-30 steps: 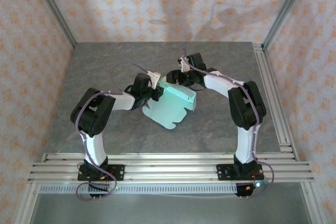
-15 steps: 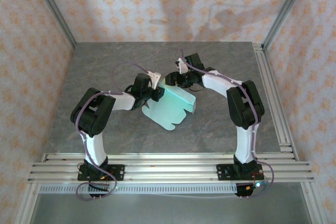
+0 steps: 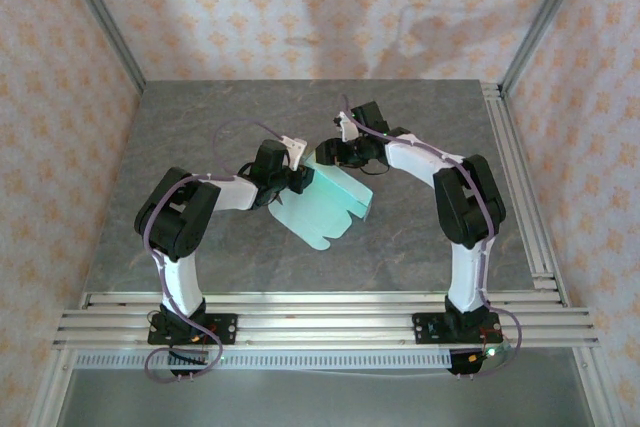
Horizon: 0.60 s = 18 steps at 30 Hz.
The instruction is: Fold the paper box
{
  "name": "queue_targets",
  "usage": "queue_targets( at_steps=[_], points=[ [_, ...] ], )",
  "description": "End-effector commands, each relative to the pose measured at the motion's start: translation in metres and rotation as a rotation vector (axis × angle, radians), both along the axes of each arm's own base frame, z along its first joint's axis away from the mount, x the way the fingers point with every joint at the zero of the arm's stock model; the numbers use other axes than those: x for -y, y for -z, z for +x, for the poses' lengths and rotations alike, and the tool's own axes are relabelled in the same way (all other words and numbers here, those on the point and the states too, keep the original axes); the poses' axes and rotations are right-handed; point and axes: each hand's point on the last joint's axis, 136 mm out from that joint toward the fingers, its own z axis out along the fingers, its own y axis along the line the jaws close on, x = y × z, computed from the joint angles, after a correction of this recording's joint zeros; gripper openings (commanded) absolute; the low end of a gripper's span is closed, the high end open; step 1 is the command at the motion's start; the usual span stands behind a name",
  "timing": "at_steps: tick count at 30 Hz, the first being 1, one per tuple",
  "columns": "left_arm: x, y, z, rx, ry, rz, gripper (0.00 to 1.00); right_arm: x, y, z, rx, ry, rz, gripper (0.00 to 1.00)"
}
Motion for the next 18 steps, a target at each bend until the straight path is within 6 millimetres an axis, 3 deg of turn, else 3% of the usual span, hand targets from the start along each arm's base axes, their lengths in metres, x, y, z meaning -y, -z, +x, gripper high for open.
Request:
queue_targets(
  at_steps=[1, 17, 18],
  points=[
    [-0.001, -0.002, 0.003, 0.035, -0.036, -0.011, 0.24, 0.008, 0.029, -0.011, -0.093, 0.031, -0.048, 0.6],
    [0.005, -0.009, 0.002, 0.12, -0.034, -0.091, 0.26, 0.004, 0.03, -0.01, -0.16, 0.065, 0.079, 0.59],
    [0.005, 0.003, 0.002, 0.094, -0.031, -0.083, 0.26, 0.003, 0.03, -0.01, -0.166, 0.064, 0.092, 0.59]
  ],
)
